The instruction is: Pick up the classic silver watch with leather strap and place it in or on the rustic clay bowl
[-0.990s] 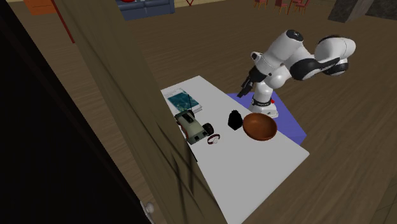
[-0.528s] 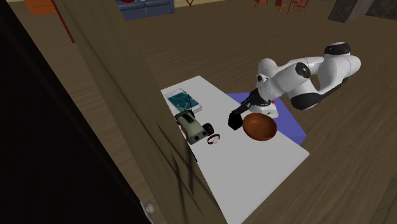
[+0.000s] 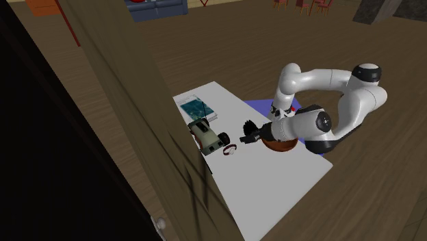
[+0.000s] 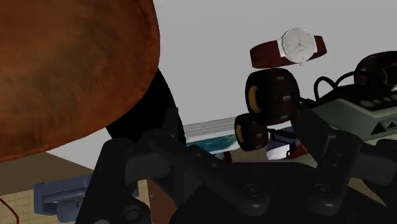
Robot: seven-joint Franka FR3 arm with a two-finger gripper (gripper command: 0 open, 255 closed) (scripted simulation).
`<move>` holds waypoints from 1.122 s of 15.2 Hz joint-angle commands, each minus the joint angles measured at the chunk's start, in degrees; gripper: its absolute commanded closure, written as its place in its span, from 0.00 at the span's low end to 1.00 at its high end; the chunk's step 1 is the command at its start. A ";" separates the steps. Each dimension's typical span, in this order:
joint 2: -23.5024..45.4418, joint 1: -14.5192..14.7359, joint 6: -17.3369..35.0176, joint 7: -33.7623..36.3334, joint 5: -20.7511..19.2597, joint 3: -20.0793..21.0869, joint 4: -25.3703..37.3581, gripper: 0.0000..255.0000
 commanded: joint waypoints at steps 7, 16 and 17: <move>-3.39 -9.63 0.54 7.52 1.73 6.53 6.74 0.00; -3.61 -10.52 2.90 6.88 3.04 8.06 5.41 0.00; -3.61 -10.52 2.90 6.88 3.04 8.06 5.41 0.00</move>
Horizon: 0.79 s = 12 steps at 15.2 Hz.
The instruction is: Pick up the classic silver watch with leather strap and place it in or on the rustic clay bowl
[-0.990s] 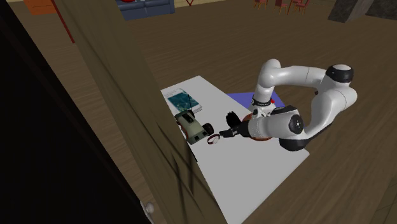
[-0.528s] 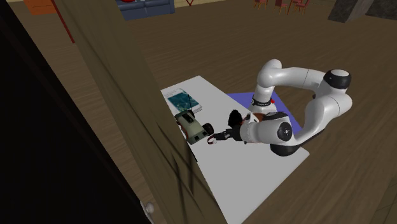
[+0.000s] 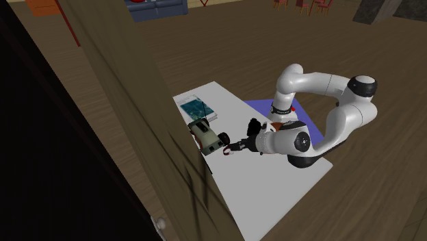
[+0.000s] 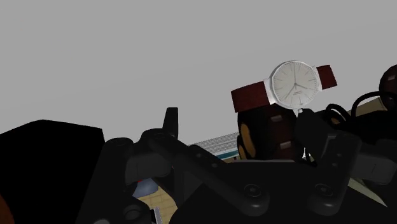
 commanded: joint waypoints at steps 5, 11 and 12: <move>0.00 -0.01 -0.01 0.00 -0.01 -0.02 0.02 1.00; -0.01 0.00 0.00 -0.01 0.01 0.00 0.00 1.00; 0.13 0.06 -0.33 -0.27 -0.36 -0.61 0.04 1.00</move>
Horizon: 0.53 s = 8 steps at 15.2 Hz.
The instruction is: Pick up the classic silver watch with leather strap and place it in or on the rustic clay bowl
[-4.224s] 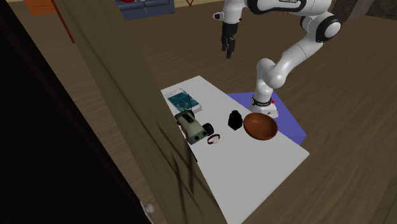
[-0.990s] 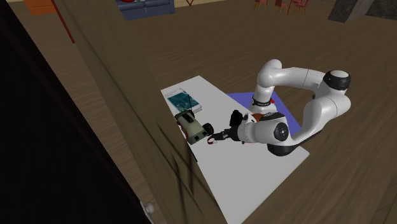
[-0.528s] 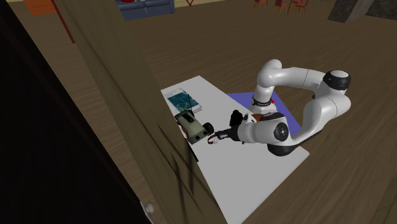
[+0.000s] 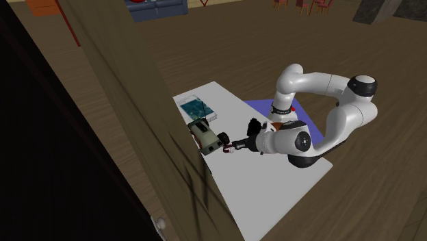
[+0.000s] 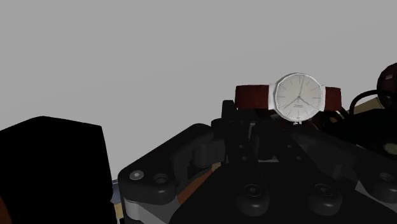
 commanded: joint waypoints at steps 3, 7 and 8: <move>0.44 0.14 -1.15 -0.86 -1.34 -2.14 0.13 1.00; 0.98 0.23 -2.49 -1.89 -2.85 -4.56 0.57 1.00; 1.12 0.23 -2.83 -2.15 -3.23 -5.17 0.71 1.00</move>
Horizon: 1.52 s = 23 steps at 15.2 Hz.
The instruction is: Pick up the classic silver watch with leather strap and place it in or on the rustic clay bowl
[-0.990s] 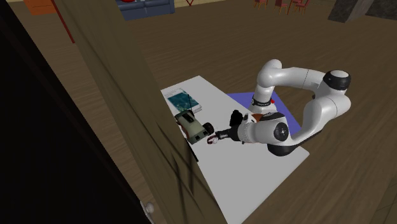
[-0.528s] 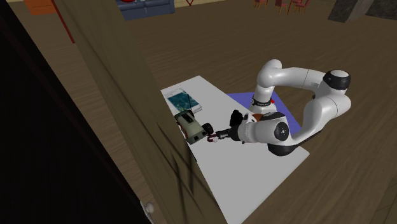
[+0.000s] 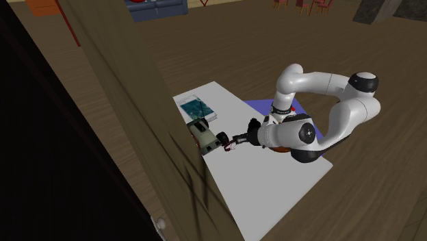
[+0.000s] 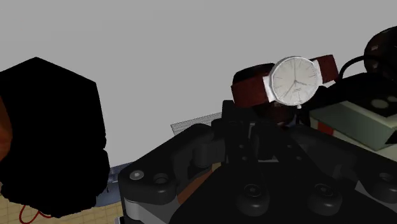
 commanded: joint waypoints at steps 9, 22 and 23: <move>1.46 -0.39 -3.38 -2.52 -3.81 -5.86 1.97 1.00; 2.84 0.67 -8.27 -4.89 -8.11 -12.51 4.34 1.00; 2.29 2.71 -9.29 -4.55 -8.33 -13.08 3.30 1.00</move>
